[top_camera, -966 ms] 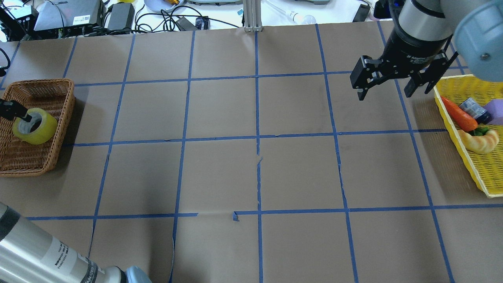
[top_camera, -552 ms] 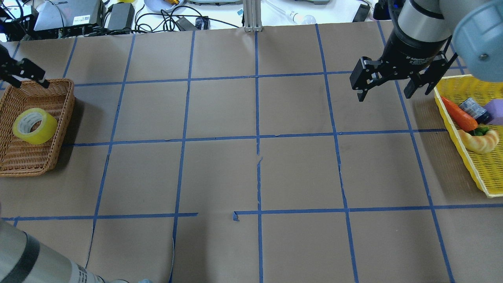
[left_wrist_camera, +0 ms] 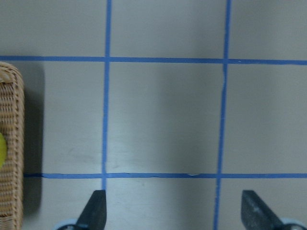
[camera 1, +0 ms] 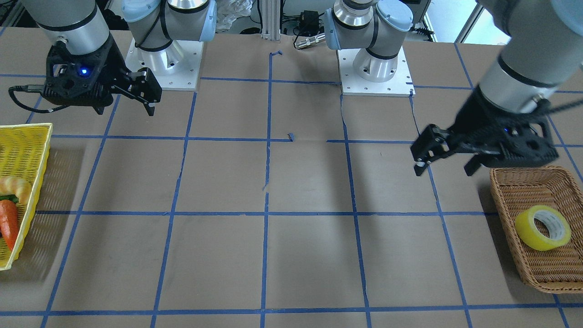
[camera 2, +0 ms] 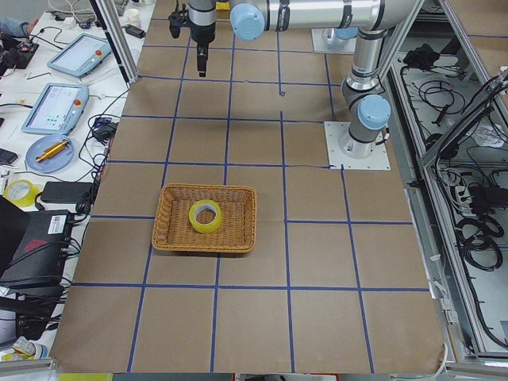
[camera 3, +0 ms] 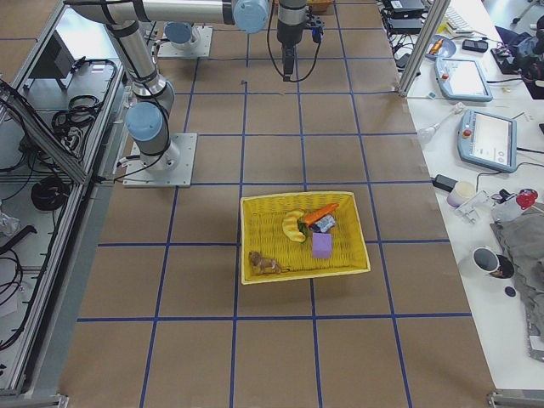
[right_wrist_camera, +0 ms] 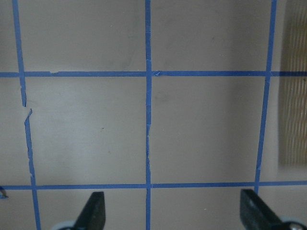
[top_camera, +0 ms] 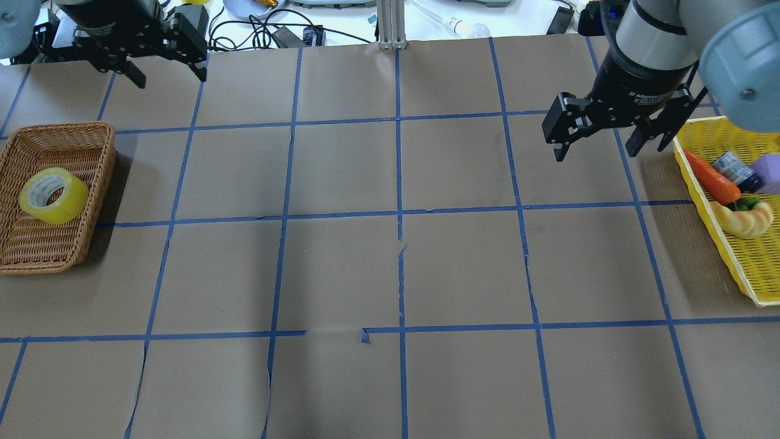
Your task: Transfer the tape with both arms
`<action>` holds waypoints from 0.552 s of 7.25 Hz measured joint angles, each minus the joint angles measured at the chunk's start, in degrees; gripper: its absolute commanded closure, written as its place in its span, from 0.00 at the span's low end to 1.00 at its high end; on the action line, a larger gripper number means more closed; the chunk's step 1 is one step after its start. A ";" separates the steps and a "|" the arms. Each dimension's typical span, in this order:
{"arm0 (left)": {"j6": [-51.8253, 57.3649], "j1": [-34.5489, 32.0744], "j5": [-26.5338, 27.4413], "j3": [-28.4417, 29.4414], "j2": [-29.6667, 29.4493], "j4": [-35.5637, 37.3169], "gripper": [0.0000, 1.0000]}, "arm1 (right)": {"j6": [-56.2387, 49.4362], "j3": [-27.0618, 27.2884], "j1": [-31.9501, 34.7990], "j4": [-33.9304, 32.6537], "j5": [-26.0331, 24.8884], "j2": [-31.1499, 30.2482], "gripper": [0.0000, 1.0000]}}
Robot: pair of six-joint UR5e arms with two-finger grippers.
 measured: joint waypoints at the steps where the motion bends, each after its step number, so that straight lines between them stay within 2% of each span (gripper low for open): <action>1: -1.93 -2.11 0.00 -3.03 2.99 0.86 0.00 | -0.02 0.03 0.00 -0.02 0.00 -0.01 0.00; 3: -2.61 -2.85 3.03 -7.26 5.72 3.89 0.00 | -0.06 0.02 0.00 -0.07 0.00 -0.03 0.00; 4: -2.59 -2.89 5.62 -7.54 6.59 1.82 0.00 | -0.04 0.07 0.00 -0.05 0.01 -0.02 0.00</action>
